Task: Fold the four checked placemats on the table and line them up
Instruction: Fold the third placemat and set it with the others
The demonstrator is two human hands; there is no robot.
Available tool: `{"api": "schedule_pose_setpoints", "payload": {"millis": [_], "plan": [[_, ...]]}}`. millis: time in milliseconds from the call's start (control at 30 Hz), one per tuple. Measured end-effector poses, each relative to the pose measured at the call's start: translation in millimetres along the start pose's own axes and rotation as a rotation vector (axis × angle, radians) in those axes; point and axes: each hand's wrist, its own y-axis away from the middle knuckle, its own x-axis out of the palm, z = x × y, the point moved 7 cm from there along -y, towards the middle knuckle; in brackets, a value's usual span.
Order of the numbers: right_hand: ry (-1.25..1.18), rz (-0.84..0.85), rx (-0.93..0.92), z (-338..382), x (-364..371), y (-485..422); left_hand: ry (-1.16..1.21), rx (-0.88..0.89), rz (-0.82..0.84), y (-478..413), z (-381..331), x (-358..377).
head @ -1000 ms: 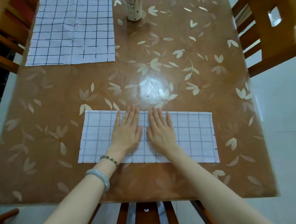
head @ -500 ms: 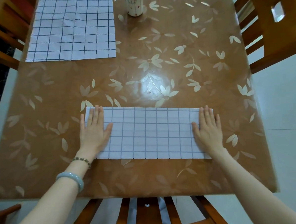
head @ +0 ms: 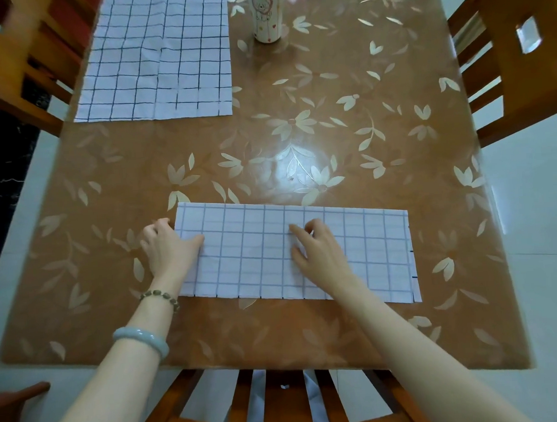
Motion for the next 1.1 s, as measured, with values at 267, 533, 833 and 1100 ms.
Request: {"api": "schedule_pose_setpoints", "payload": {"millis": [267,533,833,1100], "plan": [[-0.058,0.195,0.141,-14,7,2,0.079,-0.075,0.143,2,6,-1],[-0.057,0.421,0.208,-16,11,-5,0.478,0.049,0.338,27,-14,-40],[0.046,0.509,0.181,-13,11,-9,0.450,0.295,0.386,91,-98,-76],[-0.045,0.476,0.189,-26,18,-12,0.415,0.424,0.421,139,-159,-50]]}}
